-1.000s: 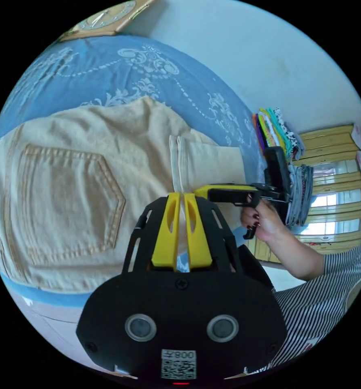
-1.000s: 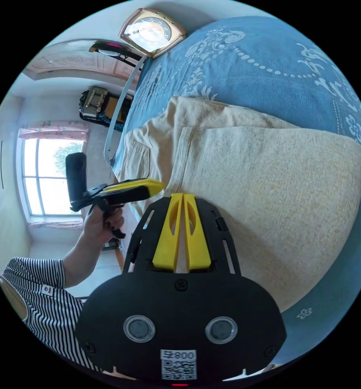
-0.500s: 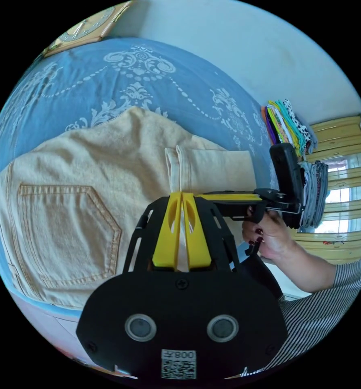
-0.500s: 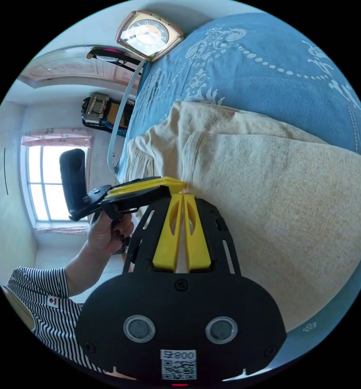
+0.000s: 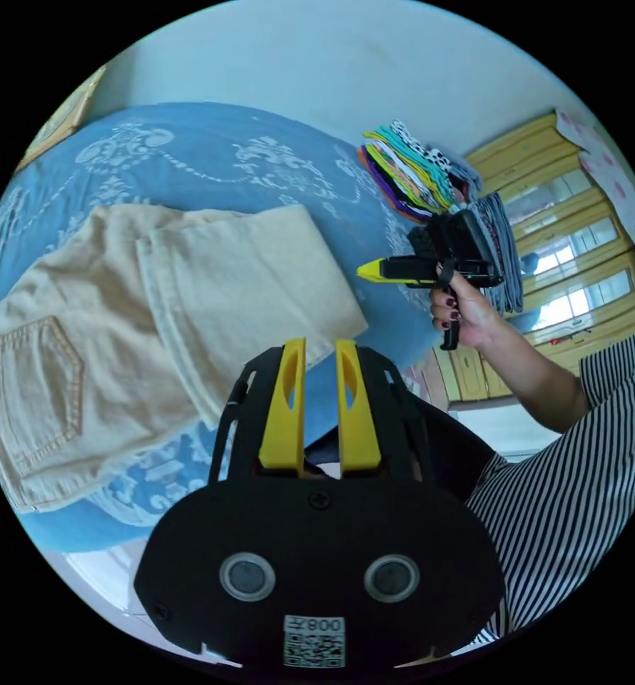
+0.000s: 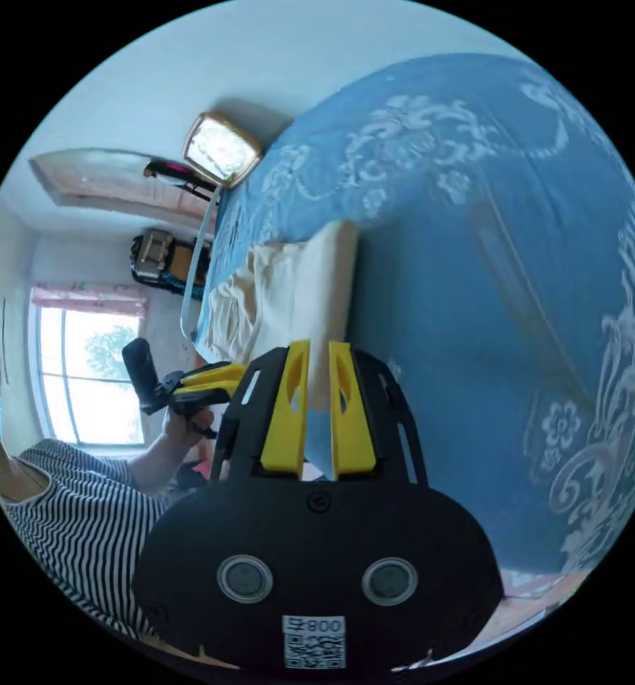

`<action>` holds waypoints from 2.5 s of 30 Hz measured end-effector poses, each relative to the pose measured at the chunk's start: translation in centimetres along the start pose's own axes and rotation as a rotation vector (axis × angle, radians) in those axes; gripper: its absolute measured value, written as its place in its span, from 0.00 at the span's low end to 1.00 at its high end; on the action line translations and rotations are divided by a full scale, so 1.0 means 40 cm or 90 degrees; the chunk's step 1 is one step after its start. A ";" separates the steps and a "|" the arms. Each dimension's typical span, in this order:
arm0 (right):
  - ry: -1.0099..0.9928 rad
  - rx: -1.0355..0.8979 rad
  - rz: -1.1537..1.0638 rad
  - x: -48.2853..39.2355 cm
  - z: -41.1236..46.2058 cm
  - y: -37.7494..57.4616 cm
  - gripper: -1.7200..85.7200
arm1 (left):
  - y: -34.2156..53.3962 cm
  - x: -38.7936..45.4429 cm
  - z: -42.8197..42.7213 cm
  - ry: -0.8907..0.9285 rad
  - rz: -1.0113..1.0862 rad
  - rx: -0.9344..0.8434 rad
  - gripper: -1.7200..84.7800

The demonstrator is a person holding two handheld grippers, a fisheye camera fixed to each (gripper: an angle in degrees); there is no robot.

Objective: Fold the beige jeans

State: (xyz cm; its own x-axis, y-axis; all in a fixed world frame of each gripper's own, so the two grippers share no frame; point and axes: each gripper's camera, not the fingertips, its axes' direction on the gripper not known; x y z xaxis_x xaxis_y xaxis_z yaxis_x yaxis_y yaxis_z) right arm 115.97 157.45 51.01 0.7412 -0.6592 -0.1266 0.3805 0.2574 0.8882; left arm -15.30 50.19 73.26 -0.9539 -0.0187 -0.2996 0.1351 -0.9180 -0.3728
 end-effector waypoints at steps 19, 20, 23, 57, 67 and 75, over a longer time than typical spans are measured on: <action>-0.223 -0.108 0.014 0.275 0.063 0.101 0.09 | -0.060 0.538 0.232 -0.278 0.117 -0.046 0.09; -0.235 -0.105 0.012 0.298 0.051 0.095 0.09 | -0.056 0.544 0.220 -0.261 0.110 -0.033 0.08; -0.256 -0.031 0.053 0.415 -0.021 0.079 0.09 | -0.047 0.558 0.196 -0.221 0.096 -0.016 0.07; -0.226 0.078 0.201 0.714 -0.405 0.063 0.06 | 0.181 0.793 0.033 -0.121 0.260 -0.067 0.06; -0.222 0.132 0.149 0.432 -0.542 0.041 0.05 | 0.353 0.596 -0.251 -0.039 0.200 0.035 0.05; -0.232 0.113 0.038 0.010 -0.469 -0.233 0.05 | 0.509 0.249 -0.553 0.039 0.063 0.188 0.05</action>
State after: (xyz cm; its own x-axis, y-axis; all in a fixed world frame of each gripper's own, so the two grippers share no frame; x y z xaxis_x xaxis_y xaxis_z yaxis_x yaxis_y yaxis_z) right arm 123.08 168.05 34.39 0.5025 -0.8623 0.0634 0.2186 0.1976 0.9556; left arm -16.12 40.08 43.26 -0.9205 -0.0984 -0.3782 0.1347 -0.9884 -0.0706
